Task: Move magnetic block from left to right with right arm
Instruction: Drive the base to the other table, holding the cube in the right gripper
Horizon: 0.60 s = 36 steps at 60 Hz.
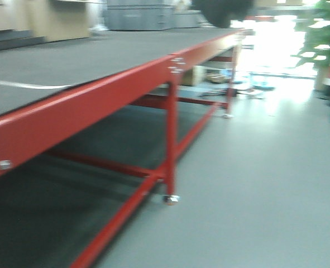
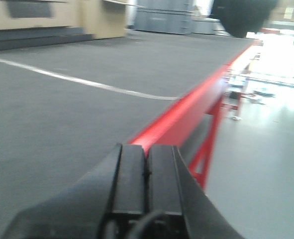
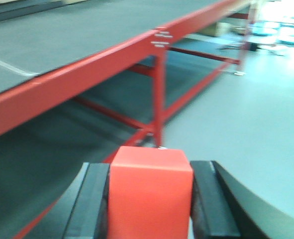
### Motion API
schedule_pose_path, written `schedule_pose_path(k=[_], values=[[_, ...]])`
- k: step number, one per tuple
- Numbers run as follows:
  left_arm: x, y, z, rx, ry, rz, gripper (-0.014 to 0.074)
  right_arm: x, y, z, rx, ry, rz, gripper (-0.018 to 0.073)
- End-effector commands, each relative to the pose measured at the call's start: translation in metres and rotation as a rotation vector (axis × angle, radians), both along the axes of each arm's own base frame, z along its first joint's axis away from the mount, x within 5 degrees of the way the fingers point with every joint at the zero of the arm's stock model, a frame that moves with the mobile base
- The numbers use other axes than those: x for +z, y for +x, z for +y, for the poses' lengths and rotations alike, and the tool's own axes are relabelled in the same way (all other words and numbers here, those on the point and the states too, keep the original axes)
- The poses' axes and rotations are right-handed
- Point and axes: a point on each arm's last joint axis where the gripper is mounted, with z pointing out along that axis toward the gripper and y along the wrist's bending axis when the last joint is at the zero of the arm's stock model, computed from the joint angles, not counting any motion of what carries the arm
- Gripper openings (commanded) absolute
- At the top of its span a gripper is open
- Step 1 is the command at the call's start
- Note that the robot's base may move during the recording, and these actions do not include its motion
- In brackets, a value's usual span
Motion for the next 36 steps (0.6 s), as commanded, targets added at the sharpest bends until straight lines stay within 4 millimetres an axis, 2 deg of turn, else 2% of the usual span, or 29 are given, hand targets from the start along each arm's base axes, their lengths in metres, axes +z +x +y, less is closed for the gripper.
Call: schedule_pose_path(k=[1, 36], values=[[0.0058, -0.0014, 0.0, -0.001, -0.005, -0.094, -0.0116, 0.0147, 0.0006, 0.0, -0.001, 0.0, -0.099, 0.0181], [0.0058, -0.0014, 0.0, -0.001, -0.005, -0.094, -0.0116, 0.0147, 0.0006, 0.0, -0.001, 0.0, -0.099, 0.0181]])
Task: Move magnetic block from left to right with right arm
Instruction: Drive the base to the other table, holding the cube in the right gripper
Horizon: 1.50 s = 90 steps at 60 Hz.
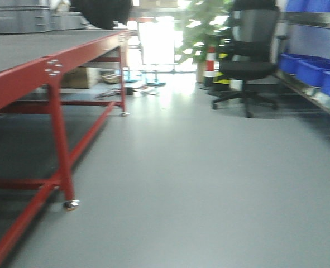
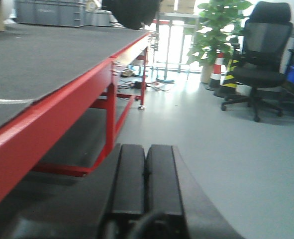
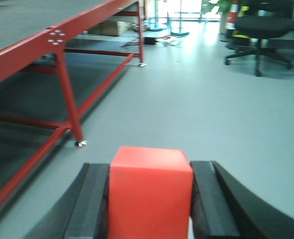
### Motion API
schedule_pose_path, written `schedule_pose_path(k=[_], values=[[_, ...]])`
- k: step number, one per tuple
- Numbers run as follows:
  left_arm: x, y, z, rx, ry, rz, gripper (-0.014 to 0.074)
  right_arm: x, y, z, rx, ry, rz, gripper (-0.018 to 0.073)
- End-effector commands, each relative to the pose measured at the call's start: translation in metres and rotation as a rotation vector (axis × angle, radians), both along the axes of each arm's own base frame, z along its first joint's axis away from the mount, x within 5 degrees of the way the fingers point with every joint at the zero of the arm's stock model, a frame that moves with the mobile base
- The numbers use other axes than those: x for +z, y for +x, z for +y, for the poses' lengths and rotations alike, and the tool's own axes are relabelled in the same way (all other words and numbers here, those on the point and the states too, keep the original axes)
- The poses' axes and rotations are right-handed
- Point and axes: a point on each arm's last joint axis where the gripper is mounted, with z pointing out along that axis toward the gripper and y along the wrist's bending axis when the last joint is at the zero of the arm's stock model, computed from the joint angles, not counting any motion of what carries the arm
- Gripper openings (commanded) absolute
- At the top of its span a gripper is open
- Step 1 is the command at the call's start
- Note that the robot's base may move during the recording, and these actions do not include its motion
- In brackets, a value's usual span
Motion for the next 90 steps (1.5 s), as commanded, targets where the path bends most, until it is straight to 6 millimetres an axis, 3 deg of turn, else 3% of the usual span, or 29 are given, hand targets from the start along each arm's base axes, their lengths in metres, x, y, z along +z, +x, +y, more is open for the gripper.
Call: schedule_pose_path(k=[1, 90], values=[[0.0058, -0.0014, 0.0, -0.001, -0.005, -0.094, -0.0116, 0.0147, 0.0006, 0.0, -0.001, 0.0, -0.099, 0.0181], [0.0057, -0.0013, 0.0, -0.001, -0.005, -0.092, -0.0116, 0.0148, 0.0006, 0.0001, -0.001, 0.0, -0.1, 0.0181]])
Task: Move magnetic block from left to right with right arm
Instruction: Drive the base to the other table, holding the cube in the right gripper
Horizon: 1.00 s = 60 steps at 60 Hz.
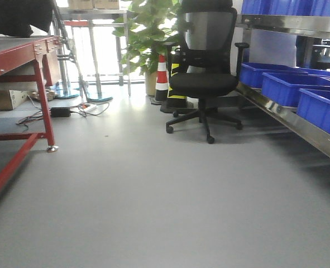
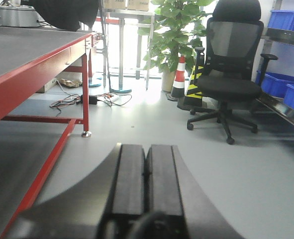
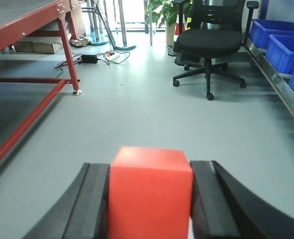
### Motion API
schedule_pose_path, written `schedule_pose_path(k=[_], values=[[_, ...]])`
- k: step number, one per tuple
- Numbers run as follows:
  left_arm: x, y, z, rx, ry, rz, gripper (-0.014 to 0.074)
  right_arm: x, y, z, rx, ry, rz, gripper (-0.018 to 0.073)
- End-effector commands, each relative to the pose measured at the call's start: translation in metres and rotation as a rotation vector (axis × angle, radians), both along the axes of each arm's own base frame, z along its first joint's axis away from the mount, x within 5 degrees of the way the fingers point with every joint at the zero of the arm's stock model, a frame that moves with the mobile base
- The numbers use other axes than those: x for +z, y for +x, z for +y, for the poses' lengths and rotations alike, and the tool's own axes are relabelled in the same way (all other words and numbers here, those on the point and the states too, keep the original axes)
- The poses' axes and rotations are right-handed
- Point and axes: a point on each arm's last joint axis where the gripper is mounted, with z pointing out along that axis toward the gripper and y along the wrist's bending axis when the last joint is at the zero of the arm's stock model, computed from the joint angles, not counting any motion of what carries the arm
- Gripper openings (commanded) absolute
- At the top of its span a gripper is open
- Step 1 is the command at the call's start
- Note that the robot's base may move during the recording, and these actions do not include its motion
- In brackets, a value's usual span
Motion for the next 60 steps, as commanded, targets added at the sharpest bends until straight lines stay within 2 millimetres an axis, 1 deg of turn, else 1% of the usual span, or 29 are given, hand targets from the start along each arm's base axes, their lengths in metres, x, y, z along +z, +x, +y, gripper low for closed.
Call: schedule_pose_path(k=[1, 60], values=[[0.0057, -0.0013, 0.0, -0.001, -0.005, -0.092, -0.0116, 0.0149, 0.0009, 0.0002, -0.001, 0.0, -0.101, 0.0181], [0.0058, -0.0015, 0.0, -0.001, -0.005, -0.095, -0.0116, 0.0148, 0.0009, 0.0002, -0.001, 0.0, -0.099, 0.0181]])
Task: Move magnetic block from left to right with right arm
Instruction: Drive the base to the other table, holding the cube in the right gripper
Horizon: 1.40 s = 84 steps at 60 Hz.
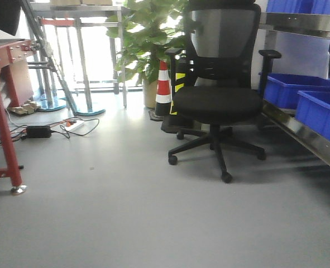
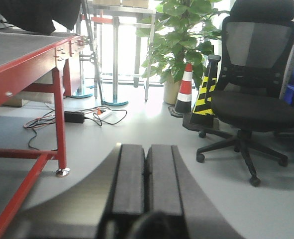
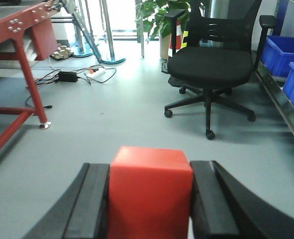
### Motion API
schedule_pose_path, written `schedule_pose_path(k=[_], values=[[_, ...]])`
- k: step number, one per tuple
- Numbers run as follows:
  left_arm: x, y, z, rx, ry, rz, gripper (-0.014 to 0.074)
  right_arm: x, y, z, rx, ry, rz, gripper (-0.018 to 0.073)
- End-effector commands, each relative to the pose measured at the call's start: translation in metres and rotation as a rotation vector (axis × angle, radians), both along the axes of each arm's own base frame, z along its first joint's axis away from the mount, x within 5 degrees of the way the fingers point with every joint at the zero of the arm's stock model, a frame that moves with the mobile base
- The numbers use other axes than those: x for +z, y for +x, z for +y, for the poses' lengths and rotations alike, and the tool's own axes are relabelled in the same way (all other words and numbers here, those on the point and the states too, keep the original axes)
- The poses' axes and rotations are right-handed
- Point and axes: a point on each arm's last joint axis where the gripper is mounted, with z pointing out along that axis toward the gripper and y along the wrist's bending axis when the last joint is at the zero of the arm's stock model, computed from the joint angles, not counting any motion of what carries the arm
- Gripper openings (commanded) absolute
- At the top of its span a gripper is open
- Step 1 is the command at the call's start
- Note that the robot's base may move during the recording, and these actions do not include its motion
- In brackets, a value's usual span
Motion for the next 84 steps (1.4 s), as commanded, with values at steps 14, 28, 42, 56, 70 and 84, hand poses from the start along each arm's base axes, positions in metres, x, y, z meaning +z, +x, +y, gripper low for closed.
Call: schedule_pose_path(k=[14, 28, 42, 56, 70, 84], values=[[0.0058, -0.0015, 0.0, -0.001, -0.005, -0.095, -0.0116, 0.0153, 0.0007, 0.0001, -0.001, 0.001, -0.101, 0.0181], [0.0058, -0.0015, 0.0, -0.001, -0.005, -0.095, -0.0116, 0.0153, 0.0007, 0.0001, -0.001, 0.001, -0.101, 0.0181], [0.0057, -0.0013, 0.0, -0.001, -0.005, -0.093, -0.0116, 0.0154, 0.0007, 0.0001, -0.001, 0.001, -0.102, 0.0181], [0.0057, -0.0013, 0.0, -0.001, -0.005, -0.093, -0.0116, 0.0154, 0.0007, 0.0001, -0.001, 0.001, -0.102, 0.0181], [0.0057, -0.0013, 0.0, -0.001, -0.005, -0.093, -0.0116, 0.0154, 0.0007, 0.0001, -0.001, 0.001, -0.102, 0.0181], [0.0057, -0.0013, 0.0, -0.001, -0.005, -0.093, -0.0116, 0.0154, 0.0007, 0.0001, -0.001, 0.001, -0.102, 0.0181]])
